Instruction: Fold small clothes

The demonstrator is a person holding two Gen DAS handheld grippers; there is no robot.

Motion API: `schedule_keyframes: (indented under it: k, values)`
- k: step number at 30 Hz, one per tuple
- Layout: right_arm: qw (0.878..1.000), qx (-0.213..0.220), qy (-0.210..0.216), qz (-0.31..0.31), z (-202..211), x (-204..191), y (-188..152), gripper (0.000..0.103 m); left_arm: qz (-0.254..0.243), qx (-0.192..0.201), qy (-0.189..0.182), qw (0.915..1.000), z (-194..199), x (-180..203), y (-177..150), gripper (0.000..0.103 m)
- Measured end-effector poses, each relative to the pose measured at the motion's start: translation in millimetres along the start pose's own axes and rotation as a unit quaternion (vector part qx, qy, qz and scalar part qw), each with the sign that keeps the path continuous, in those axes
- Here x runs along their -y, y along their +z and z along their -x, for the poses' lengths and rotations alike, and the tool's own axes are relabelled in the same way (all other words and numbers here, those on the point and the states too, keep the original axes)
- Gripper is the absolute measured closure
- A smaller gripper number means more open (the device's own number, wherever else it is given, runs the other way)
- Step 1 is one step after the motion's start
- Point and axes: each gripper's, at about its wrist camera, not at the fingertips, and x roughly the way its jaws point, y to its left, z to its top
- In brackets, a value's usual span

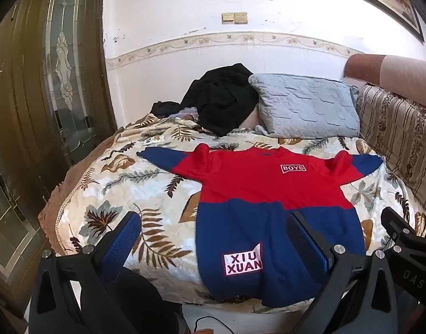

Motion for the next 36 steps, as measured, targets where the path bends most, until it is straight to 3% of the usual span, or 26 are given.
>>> schedule_keyframes:
  k: [36]
  values:
    - [1.000,-0.005,0.001,0.000,-9,1,2,0.000,0.006,-0.005,-0.003,1.0000,-8,-2,-1,0.000]
